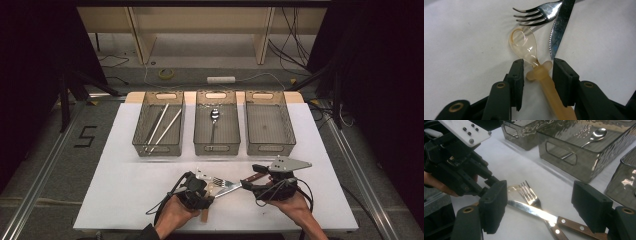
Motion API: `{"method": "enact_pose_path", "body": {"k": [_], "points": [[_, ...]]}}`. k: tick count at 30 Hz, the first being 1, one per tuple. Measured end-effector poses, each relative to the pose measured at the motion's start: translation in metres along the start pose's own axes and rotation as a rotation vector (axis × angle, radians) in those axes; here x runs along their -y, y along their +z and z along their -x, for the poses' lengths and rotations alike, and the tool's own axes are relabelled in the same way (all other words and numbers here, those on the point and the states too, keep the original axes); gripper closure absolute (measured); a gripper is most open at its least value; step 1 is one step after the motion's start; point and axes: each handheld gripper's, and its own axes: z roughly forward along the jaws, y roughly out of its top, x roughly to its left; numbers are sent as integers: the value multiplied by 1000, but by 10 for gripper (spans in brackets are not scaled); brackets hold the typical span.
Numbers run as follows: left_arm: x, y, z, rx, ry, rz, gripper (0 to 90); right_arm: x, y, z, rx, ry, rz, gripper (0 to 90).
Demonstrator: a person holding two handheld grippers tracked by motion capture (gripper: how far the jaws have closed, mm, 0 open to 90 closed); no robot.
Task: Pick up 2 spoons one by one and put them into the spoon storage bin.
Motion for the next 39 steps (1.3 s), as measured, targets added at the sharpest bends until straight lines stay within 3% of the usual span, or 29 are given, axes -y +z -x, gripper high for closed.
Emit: {"method": "enact_pose_path", "body": {"k": [5,32,39], "points": [[2,-1,1,-11,-2,20,633,-1,0,-1,-1,-3,-2,302],[8,-9,-26,153,-205,36,680,-1,-1,1,0,-1,0,302],[7,-18,-29,167,-195,60,681,-1,0,1,1,-3,-1,302]]}}
